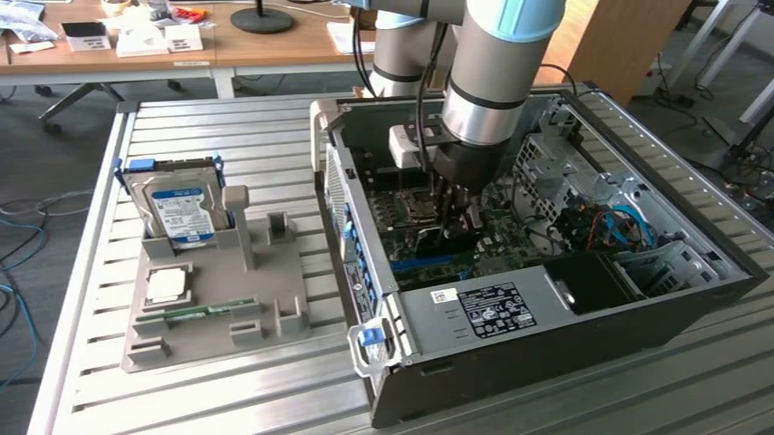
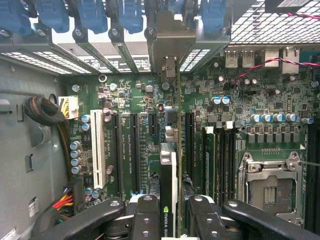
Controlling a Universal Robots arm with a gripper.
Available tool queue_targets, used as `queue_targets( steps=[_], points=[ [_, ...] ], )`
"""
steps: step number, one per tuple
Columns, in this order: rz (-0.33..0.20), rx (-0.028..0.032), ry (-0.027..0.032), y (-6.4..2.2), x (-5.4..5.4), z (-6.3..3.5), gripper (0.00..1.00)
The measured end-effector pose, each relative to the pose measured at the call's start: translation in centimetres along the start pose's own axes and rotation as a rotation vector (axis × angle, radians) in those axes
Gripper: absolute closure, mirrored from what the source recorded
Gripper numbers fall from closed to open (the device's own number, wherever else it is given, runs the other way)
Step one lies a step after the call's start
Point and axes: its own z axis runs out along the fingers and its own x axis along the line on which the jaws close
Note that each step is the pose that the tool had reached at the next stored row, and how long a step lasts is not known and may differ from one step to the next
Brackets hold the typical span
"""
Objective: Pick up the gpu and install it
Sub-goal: 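Insert the gpu into the slot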
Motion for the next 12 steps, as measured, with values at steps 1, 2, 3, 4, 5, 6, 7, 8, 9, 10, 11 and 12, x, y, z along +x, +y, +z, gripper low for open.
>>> queue_targets(
  steps=[1, 2, 3, 4, 5, 6, 7, 8, 9, 10, 11, 12],
  points=[
    [0.000, 0.0000, 0.0000, 0.00, 0.00, 0.00, 0.73],
    [0.000, 0.0000, 0.0000, 0.00, 0.00, 0.00, 0.73],
    [0.000, 0.0001, 0.0000, 0.00, 0.00, 0.00, 0.73],
    [0.000, 0.0000, 0.0000, 0.00, 0.01, 0.01, 0.73],
    [0.000, 0.0001, -0.0002, 0.01, 0.02, 0.04, 0.73],
    [0.000, 0.0000, -0.0001, 0.01, 0.04, 0.04, 0.73],
    [0.000, 0.0000, -0.0001, 0.01, 0.05, 0.04, 0.73],
    [0.000, -0.0001, 0.0002, 0.00, 0.05, 0.04, 0.73],
    [0.000, 0.0000, -0.0002, 0.00, 0.05, 0.09, 0.73],
    [0.000, 0.0001, -0.0001, 0.00, 0.06, 0.16, 0.73],
    [0.000, 0.0001, -0.0001, 0.00, 0.06, 0.23, 0.73],
    [0.000, 0.0001, 0.0000, 0.00, 0.05, 0.28, 0.73]
  ],
)
